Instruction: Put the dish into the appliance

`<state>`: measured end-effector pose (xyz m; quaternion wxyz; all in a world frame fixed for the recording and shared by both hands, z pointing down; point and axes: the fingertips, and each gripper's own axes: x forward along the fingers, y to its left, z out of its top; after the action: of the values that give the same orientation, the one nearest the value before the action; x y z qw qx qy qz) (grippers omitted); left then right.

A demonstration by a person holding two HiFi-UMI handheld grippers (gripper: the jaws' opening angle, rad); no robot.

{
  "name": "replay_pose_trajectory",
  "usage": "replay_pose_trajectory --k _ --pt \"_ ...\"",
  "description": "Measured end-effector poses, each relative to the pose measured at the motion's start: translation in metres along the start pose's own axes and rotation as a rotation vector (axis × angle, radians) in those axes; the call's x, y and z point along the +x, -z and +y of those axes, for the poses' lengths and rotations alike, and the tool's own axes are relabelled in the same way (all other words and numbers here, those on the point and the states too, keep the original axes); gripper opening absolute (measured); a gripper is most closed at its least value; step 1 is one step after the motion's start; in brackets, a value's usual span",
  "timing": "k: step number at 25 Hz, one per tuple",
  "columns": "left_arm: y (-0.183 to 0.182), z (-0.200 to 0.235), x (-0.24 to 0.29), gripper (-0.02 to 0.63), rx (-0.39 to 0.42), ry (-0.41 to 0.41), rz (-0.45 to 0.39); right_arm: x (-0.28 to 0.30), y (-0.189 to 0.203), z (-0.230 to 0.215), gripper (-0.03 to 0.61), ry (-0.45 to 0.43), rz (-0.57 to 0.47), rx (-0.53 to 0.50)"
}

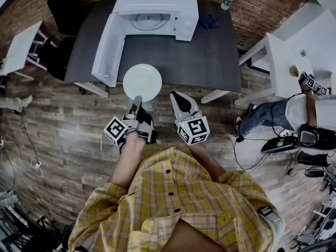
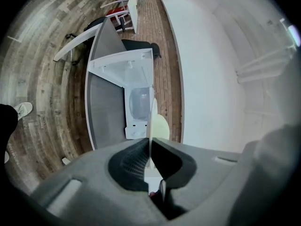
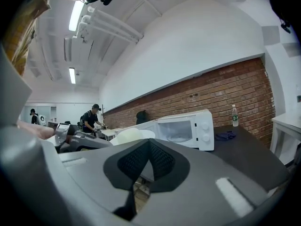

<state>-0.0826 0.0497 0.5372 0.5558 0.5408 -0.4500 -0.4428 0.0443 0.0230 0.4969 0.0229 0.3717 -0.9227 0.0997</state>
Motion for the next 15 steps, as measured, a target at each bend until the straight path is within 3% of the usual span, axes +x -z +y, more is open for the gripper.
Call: replay_pose_trajectory --k 15 --pt "-0.083 -0.007 0.117 0.012 0.038 -0.036 0.142 0.125 -0.030 -0.040 0.003 0.111 0.019 0.029"
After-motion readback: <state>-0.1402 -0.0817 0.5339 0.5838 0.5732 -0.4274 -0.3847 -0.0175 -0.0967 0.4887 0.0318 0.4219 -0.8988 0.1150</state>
